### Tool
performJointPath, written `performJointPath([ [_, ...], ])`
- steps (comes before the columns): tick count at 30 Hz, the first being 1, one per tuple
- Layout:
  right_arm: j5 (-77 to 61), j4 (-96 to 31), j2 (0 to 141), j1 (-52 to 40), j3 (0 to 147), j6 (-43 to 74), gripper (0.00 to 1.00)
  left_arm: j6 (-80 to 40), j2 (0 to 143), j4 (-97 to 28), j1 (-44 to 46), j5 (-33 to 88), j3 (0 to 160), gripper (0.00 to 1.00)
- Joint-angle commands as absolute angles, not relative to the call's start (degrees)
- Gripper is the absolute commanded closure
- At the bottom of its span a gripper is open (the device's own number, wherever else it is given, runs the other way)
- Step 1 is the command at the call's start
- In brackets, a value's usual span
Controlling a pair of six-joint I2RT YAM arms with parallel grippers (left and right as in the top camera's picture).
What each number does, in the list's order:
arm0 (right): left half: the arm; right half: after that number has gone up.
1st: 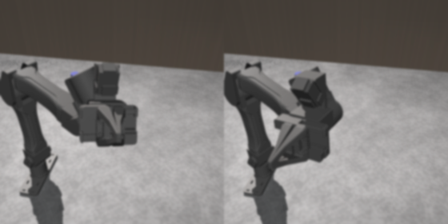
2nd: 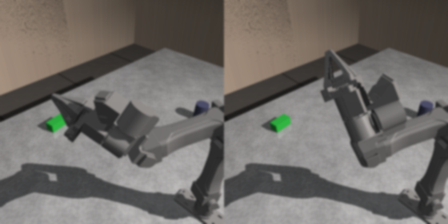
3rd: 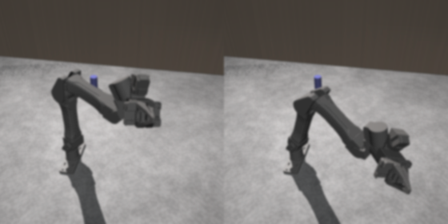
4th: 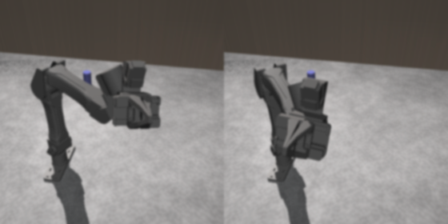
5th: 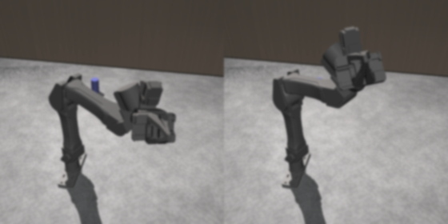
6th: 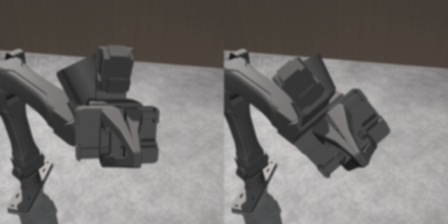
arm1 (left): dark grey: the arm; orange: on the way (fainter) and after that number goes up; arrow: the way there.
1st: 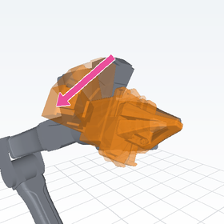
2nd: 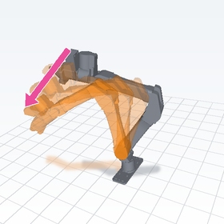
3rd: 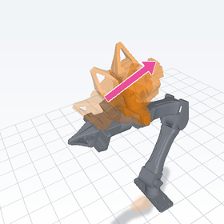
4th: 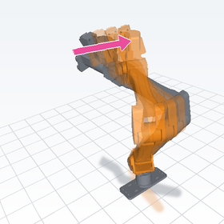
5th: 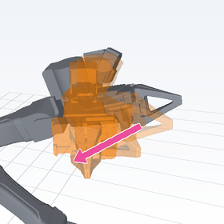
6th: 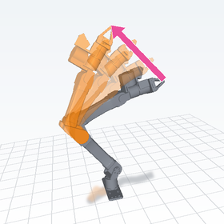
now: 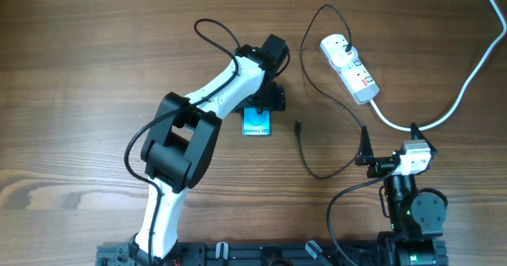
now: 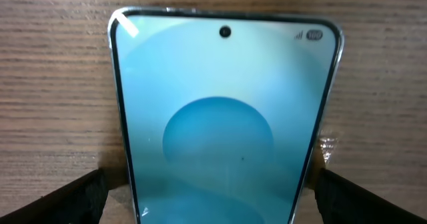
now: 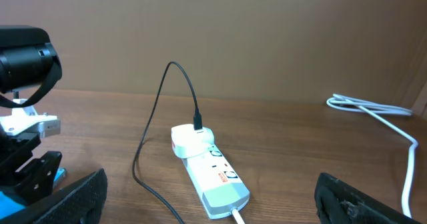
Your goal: Plug charger to phone and switch on socket
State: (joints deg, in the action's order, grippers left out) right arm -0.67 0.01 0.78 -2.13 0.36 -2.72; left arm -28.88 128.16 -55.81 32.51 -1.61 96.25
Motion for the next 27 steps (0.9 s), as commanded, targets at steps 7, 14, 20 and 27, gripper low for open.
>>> performJointPath([
  [7,-1.4,0.2,0.5,-1.8,0.3,-3.0,0.0,-27.2,132.2,-56.3,32.5,-2.2,94.7,0.0],
  [14,-1.4,0.2,0.5,-1.8,0.3,-3.0,0.0,-27.2,132.2,-55.1,32.5,-2.2,94.7,0.0],
  [20,-1.4,0.2,0.5,-1.8,0.3,-3.0,0.0,-27.2,132.2,-55.0,32.5,-2.3,94.7,0.02],
  [27,-1.4,0.2,0.5,-1.8,0.3,-3.0,0.0,-27.2,132.2,-54.9,32.5,-2.2,94.7,0.11],
])
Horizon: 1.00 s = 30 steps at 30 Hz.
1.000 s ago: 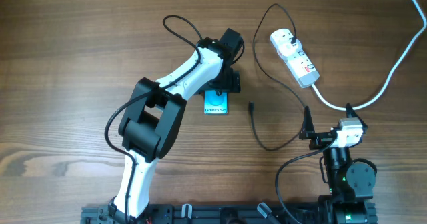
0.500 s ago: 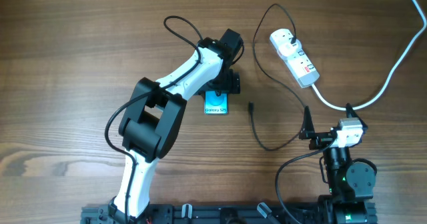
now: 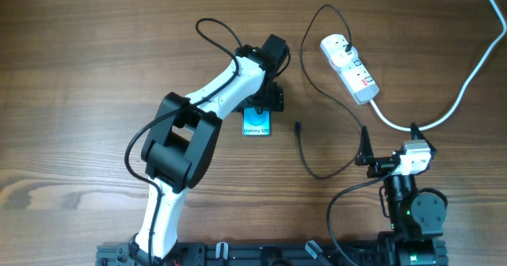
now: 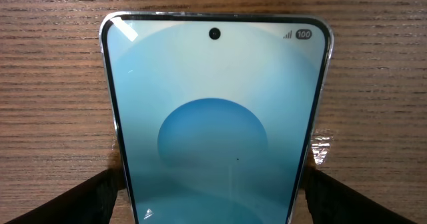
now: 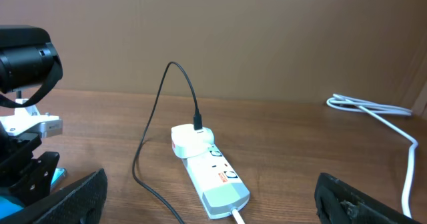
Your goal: Plug charger to phone and switch on socket
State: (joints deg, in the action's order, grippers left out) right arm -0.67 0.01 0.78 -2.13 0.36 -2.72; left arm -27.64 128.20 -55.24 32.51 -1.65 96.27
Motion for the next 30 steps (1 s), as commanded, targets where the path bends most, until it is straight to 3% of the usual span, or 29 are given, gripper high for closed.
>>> performJointPath([
  [1,-1.4,0.2,0.5,-1.8,0.3,-3.0,0.0,-27.2,132.2,-54.9,32.5,-2.2,94.7,0.11],
  [30,-1.4,0.2,0.5,-1.8,0.3,-3.0,0.0,-27.2,132.2,-54.8,32.5,-2.2,94.7,0.21],
])
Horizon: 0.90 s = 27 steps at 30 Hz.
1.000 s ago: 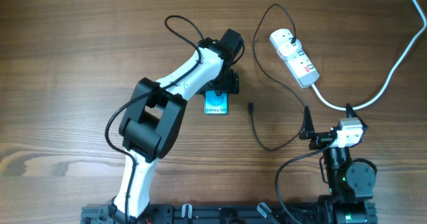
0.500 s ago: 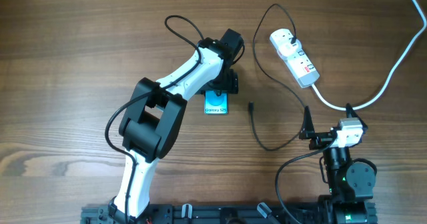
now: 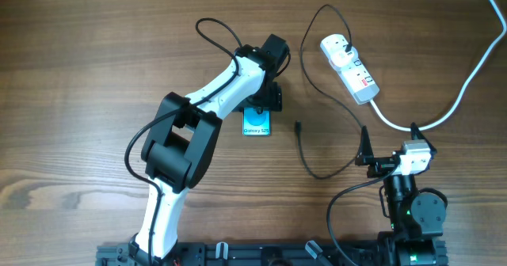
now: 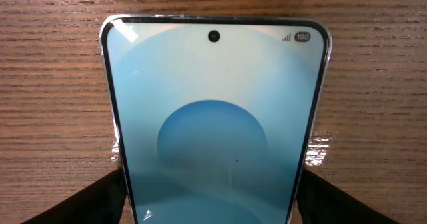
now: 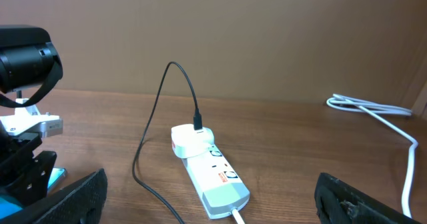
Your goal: Plug charger to phone and switch on socket
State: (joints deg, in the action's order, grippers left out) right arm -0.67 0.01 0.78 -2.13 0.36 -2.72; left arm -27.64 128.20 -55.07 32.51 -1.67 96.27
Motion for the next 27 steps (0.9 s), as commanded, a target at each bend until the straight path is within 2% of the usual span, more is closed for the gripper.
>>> performJointPath([
  [1,-1.4,0.2,0.5,-1.8,0.3,-3.0,0.0,-27.2,132.2,-54.8,32.5,-2.2,94.7,0.21],
  [27,-1.4,0.2,0.5,-1.8,0.3,-3.0,0.0,-27.2,132.2,-54.6,32.5,-2.2,94.7,0.25],
])
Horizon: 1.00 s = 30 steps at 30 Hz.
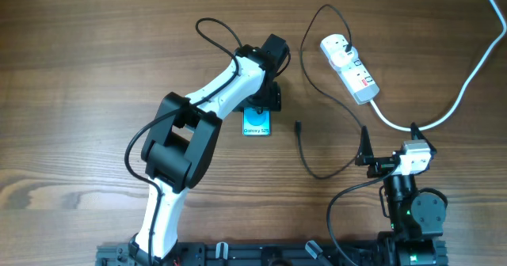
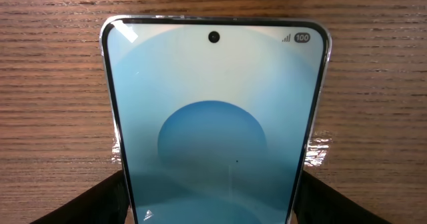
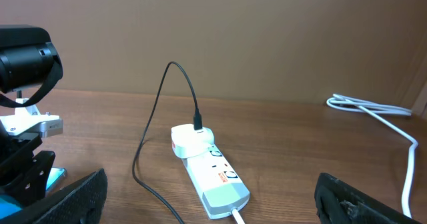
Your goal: Plug charger to phone and switch on socket
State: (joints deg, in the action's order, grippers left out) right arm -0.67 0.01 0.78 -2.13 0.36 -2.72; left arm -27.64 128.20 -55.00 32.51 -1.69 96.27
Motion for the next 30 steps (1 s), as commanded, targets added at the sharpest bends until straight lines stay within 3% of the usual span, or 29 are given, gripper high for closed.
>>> performJointPath([
  [1,-1.4,0.2,0.5,-1.8,0.3,-3.0,0.0,-27.2,132.2,-54.5,32.5,-2.2,94.7,0.25],
  [30,-1.4,0.2,0.5,-1.8,0.3,-3.0,0.0,-29.5,131.2,-53.6,32.4,-1.7,94.9,0.28],
])
